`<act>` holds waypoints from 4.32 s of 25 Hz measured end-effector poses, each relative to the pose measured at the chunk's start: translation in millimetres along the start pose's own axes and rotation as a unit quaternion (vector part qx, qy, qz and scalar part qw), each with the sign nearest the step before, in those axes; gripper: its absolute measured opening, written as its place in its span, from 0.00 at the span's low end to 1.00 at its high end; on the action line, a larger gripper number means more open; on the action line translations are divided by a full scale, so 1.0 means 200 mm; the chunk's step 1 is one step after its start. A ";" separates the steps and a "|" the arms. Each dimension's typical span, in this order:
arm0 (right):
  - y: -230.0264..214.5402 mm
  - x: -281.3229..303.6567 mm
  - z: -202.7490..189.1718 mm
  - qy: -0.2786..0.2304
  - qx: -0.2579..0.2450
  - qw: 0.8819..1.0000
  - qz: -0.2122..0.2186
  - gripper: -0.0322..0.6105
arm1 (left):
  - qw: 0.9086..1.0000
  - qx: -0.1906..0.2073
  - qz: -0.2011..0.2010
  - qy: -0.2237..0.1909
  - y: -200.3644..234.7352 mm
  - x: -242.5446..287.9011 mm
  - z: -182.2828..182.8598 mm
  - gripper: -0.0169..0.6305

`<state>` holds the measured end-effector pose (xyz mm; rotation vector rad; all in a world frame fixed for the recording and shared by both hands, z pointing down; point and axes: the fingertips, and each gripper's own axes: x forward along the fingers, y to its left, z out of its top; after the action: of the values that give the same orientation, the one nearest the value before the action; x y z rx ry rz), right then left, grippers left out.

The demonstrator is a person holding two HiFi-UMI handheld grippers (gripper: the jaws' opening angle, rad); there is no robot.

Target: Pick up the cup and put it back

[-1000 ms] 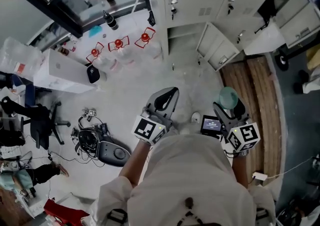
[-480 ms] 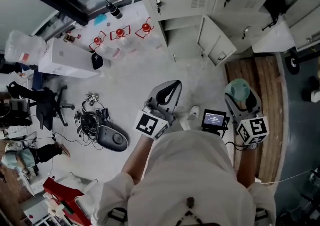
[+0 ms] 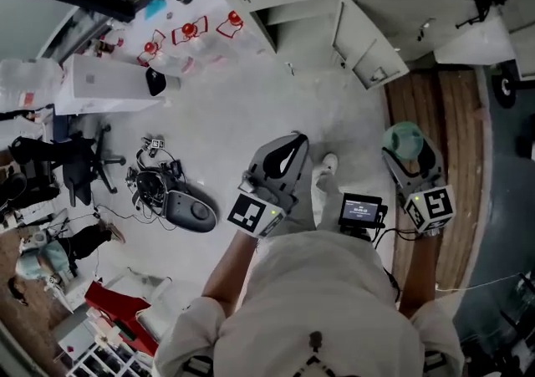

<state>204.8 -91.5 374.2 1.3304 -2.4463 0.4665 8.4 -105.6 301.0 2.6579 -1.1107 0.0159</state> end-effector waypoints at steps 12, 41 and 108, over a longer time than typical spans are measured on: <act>0.12 0.63 -0.34 0.034 0.003 0.996 0.078 0.59 | 0.999 -0.041 -0.012 0.003 0.35 0.36 -0.33 0.04; -0.04 2.03 -1.21 0.051 0.044 0.997 0.042 0.59 | 0.996 -0.079 0.022 0.032 1.02 0.60 -1.52 0.04; 0.11 0.93 -0.55 0.000 0.044 0.998 0.052 0.09 | 0.995 -0.086 0.054 0.006 0.55 0.34 -0.90 0.04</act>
<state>103.9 -171.6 549.0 1.2392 -2.5304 0.6057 -4.2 -183.5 507.3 2.4418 -1.1948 -0.0418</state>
